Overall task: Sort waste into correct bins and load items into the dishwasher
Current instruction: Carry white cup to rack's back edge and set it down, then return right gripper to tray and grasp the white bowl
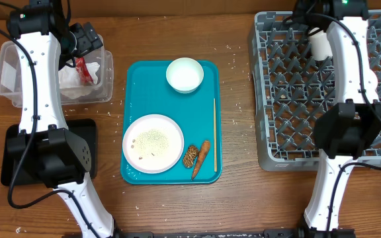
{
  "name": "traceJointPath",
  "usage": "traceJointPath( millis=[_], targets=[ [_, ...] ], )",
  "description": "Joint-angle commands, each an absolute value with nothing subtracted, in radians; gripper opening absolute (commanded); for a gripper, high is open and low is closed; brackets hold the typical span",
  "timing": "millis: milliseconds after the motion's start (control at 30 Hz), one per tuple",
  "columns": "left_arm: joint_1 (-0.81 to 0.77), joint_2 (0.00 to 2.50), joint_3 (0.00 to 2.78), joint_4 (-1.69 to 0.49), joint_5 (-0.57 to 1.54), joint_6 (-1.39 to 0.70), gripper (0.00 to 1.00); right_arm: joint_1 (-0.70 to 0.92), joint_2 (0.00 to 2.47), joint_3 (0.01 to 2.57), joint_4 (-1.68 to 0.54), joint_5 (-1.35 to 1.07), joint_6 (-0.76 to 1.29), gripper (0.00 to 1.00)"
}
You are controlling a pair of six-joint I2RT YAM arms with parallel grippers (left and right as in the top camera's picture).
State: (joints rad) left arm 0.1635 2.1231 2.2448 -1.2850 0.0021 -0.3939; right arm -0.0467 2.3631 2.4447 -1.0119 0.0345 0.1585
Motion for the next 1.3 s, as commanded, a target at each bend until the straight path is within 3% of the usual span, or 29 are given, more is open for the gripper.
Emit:
traceJointPath(
  millis=[0, 267, 767, 1133, 1267],
  targets=[
    [0.157, 2.106, 2.245, -1.282, -0.010, -0.408, 1.00, -0.069, 2.427, 2.447, -1.010, 0.207, 0.209, 0.08],
    [0.157, 2.106, 2.245, -1.282, -0.010, -0.408, 1.00, -0.093, 2.476, 2.447, -1.034, 0.217, 0.214, 0.08],
    [0.157, 2.106, 2.245, -1.282, -0.010, -0.408, 1.00, -0.094, 2.474, 2.449, -1.182, 0.534, 0.214, 0.08],
    [0.157, 2.106, 2.245, -1.282, -0.010, -0.408, 1.00, -0.094, 2.421, 2.449, -1.266, 0.503, 0.297, 0.04],
    [0.157, 2.106, 2.245, -1.282, -0.010, -0.408, 1.00, -0.090, 2.338, 2.449, -1.268, 0.395, 0.297, 0.09]
  ],
)
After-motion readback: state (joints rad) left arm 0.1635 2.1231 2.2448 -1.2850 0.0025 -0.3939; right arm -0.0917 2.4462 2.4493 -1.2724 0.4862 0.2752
